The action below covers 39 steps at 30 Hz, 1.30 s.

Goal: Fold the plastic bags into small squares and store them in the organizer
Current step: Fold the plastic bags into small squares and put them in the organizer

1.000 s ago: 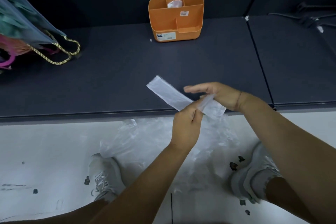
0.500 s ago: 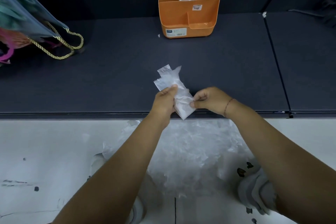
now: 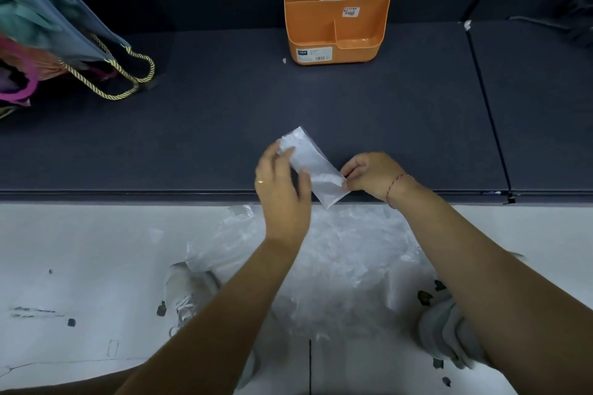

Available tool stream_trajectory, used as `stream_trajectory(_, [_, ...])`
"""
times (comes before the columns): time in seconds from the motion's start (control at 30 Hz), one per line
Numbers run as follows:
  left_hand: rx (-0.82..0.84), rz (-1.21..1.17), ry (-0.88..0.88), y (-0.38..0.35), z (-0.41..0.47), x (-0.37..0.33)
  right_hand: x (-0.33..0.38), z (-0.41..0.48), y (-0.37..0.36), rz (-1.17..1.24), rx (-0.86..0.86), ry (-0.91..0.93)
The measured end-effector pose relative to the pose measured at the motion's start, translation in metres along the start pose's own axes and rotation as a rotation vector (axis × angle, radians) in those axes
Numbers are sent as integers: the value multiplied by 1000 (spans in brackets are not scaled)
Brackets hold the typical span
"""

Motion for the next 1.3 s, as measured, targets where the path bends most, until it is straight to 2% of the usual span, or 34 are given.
stream_trajectory(0.07, [122,71,-112,-23,-23,-5,-4,-5,2,20,-38,-4])
stream_trajectory(0.17, [300,218,-175,-53,-44,0,-7,-11,3,52,-80,10])
stream_trajectory(0.33, [479,547,-270,-77,-57,20,-6,-12,3,39,-106,28])
stream_trajectory(0.43, [455,596,-357,-75,-55,19,-9,-13,4,73,-101,15])
stream_trajectory(0.57, [304,327,-355,-53,-39,5,-13,-18,4,258,-14,-32])
stream_trajectory(0.63, [264,252,-317,-46,-33,3,-12,-20,7,262,8,-7])
stream_trajectory(0.73, [235,215,-285,-40,-28,2,5,-19,20,80,-24,212])
stream_trajectory(0.83, [245,206,-280,-39,-22,3,25,-16,-1,-149,118,386])
stream_trajectory(0.9, [298,194,-252,-41,-17,4,30,-9,-12,-168,125,425])
stream_trajectory(1.03, [352,141,-128,-36,-2,2,27,7,-8,1,-22,361])
stream_trajectory(1.13, [362,94,73,-37,15,12,19,18,-4,96,-101,245])
stream_trajectory(1.3, [284,-81,341,-39,39,26,23,35,0,-3,-200,69])
Point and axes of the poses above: each hand's wrist, its own z-axis towards the middle knuckle, its own y-axis out of the back of the hand, x = y × z, the point moved 10 cm from there along z, towards the middle knuckle, and after that the axes turned 5 degrees about y, right-handed, at the moved point
